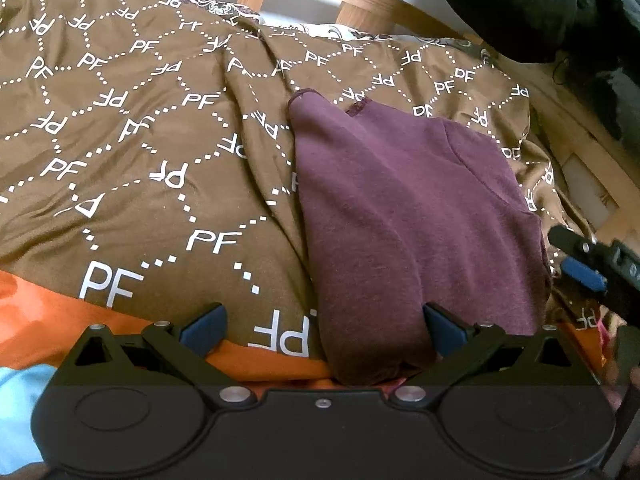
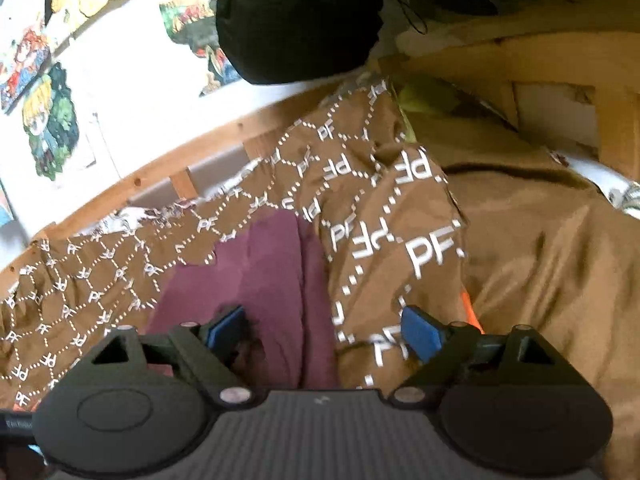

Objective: Fold small clothes

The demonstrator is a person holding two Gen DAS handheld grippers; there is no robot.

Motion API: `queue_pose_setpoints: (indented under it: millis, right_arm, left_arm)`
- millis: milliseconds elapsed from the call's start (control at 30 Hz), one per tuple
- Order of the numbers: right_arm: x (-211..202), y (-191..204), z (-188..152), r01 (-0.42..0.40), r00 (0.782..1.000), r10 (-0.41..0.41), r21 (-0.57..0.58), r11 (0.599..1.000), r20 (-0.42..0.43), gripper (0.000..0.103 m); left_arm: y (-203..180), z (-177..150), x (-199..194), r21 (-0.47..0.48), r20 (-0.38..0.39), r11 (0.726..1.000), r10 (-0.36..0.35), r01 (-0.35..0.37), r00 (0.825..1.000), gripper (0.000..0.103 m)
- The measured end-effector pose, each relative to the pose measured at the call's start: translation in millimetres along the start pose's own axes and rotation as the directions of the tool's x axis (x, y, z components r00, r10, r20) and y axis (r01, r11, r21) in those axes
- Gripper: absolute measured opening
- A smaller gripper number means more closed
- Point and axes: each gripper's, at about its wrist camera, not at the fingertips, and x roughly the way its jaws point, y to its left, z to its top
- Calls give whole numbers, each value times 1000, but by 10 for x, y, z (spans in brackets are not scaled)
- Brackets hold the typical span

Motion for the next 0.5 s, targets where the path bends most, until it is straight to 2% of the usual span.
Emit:
queue_pose_setpoints:
  millis: [33,133,200,267,400,500]
  right_arm:
    - [21,6,17,-2,1000,2,0,1000,0,77]
    - [115,-29,57,-28,1000,28,37,999,-11,56]
    - [183,-66,67,-39,999,40,62,997,-27,34]
    - [246,-81,58,-35,998,38,54,998,-50,24]
    - [330,-95,-23,-3,994,5,16,1000,-112,23]
    - [325,-155,-13,-16,993,21,51,999,-115,23]
  left_arm:
    - [-6,-1,0,1,1,1000,2,-2,1000,102]
    - [-8,-5,-3,2,2,1000,4,-4,1000,102]
    - [-8,-6,-4,3,2,1000,5,-5,1000,102]
    - [-17,-7,-2,4,2,1000,8,-8,1000,102]
    - [-48,27,-55,14,13,1000,14,-14,1000,102]
    - [-123,104,-161,89,69,996,19,-25,997,102]
